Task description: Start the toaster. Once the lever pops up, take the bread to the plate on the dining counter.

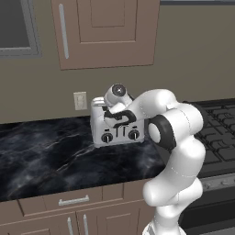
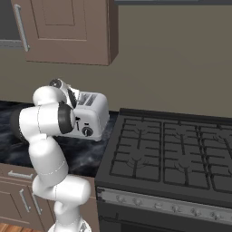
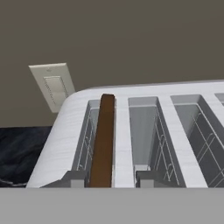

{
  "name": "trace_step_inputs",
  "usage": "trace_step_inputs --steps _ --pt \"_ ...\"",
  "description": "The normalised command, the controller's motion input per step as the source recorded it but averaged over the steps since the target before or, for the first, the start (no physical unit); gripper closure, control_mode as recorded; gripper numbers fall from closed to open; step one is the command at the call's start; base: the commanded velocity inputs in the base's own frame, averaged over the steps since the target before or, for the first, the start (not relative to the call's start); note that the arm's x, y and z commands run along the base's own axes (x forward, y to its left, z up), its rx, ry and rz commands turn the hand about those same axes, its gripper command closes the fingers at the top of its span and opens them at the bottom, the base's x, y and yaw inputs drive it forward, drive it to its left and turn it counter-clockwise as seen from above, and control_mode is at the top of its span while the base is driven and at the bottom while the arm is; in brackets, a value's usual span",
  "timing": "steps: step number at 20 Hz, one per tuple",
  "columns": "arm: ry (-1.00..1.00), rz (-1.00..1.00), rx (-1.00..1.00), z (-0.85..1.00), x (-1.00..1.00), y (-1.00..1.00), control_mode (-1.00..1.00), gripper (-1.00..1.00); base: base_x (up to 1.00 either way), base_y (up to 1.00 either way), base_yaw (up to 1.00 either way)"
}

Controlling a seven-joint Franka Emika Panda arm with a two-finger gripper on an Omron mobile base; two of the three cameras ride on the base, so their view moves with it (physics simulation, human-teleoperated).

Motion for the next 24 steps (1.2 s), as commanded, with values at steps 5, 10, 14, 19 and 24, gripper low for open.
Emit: trace_step_inputs --steps 5,10,14,19,24 --pt "-0.05 0.01 0.00 0.19 -0.02 0.00 -1.00 1.00 0.00 0.00 0.00" --pt "-0.05 0.08 0.00 0.35 0.00 0.00 -1.00 1.00 0.00 0.00 0.00" --pt "0.00 0.05 0.00 0.34 0.00 0.00 -1.00 1.00 0.00 0.00 0.00" --pt "0.00 0.03 0.00 0.40 0.00 0.00 -1.00 1.00 0.00 0.00 0.00" --pt "0.00 0.01 0.00 0.48 -0.01 0.02 -1.00 1.00 0.00 0.00 0.00"
